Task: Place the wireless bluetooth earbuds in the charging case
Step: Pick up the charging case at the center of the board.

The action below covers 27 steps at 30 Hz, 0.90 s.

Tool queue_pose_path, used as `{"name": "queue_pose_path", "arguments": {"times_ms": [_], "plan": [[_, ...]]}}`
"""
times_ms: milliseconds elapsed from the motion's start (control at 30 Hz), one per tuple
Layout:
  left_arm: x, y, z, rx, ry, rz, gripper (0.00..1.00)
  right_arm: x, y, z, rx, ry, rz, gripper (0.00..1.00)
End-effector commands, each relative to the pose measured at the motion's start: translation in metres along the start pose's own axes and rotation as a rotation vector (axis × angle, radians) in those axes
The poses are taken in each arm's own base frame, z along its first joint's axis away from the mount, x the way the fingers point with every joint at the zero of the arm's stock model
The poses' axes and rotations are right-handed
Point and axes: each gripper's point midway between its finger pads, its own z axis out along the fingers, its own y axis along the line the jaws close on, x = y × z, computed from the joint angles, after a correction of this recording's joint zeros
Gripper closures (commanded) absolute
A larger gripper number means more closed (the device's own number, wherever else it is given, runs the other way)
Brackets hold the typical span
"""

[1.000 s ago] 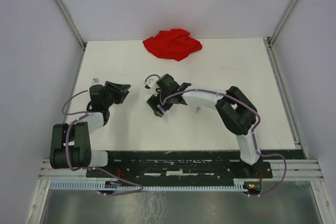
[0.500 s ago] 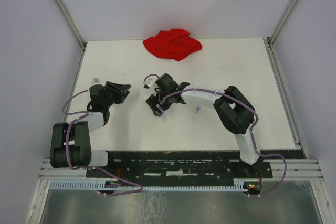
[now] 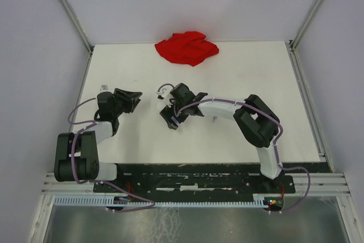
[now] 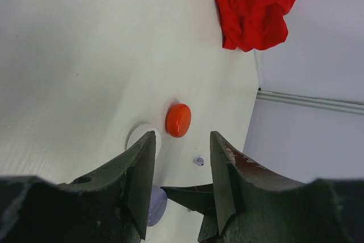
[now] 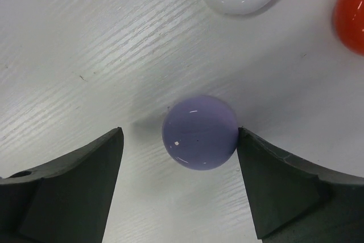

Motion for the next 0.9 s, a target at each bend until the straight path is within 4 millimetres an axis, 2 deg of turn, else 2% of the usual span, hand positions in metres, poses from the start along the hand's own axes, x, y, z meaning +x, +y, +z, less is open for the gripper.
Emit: {"name": "queue_pose_path", "arguments": {"times_ms": [0,233,600,867], "plan": [[-0.005,-0.01,-0.002,0.047,-0.017,0.038,0.51,-0.006,0.011,-0.013,0.002,-0.028,-0.011,0.12],[-0.004,-0.009,-0.002,0.049,-0.012,0.037,0.51,-0.008,0.015,-0.014,0.041,-0.034,-0.037,0.12],[-0.004,-0.011,-0.002,0.059,-0.008,0.033,0.51,-0.012,-0.01,-0.011,0.203,0.005,-0.085,0.16],[-0.003,-0.011,-0.001,0.061,-0.005,0.032,0.51,-0.01,-0.012,-0.006,0.202,0.029,-0.117,0.24]]}}
